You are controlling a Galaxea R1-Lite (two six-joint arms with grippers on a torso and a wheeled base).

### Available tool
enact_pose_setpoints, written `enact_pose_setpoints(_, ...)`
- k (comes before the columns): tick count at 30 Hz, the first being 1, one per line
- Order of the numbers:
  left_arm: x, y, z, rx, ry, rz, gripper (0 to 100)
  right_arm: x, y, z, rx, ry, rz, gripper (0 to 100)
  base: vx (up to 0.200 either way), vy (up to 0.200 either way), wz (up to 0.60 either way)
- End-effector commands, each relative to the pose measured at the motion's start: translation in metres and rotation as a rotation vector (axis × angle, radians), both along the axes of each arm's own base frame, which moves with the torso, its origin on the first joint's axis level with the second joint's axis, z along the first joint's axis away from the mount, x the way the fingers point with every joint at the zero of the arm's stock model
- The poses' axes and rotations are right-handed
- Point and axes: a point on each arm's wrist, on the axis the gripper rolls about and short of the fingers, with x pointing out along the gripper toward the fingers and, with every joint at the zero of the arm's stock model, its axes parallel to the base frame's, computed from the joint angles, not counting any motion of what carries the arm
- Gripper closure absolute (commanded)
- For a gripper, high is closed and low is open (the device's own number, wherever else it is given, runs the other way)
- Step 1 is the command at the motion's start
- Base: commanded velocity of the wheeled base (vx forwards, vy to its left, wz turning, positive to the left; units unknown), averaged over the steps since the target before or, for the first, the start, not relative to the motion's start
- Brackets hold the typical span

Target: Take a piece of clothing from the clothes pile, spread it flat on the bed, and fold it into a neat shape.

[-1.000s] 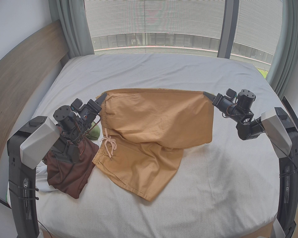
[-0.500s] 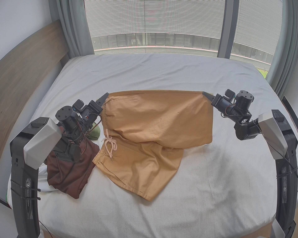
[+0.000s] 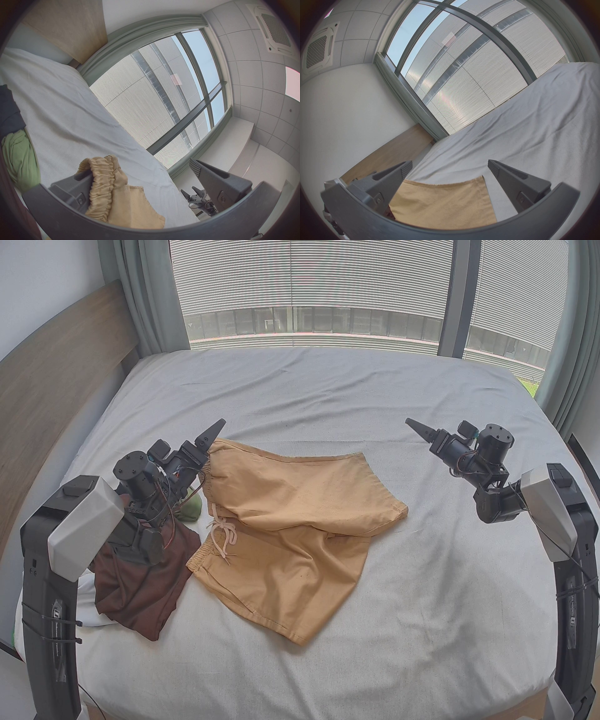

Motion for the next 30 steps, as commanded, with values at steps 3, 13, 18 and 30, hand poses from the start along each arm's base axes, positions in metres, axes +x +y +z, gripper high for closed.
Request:
enact_pose_setpoints(3, 0.000, 0.002, -0.009, 0.018, 0.086, 0.010, 0, -0.030, 0.008, -0.016, -0.090, 0.074, 0.010, 0, 0.000, 0.000, 0.00)
enact_pose_setpoints(13, -0.005, 0.033, -0.024, 0.169, 0.223, 0.118, 0, -0.079, 0.034, -0.065, -0.171, 0.161, 0.075, 0, 0.000, 0.000, 0.00)
enact_pose_setpoints(18, -0.005, 0.040, -0.031, 0.214, 0.255, 0.194, 0, -0.093, 0.039, -0.082, -0.178, 0.201, 0.095, 0, 0.000, 0.000, 0.00)
enact_pose_setpoints(30, -0.040, 0.045, -0.027, 0.248, 0.250, 0.188, 0, -0.118, 0.055, -0.129, -0.232, 0.316, 0.153, 0, 0.000, 0.000, 0.00)
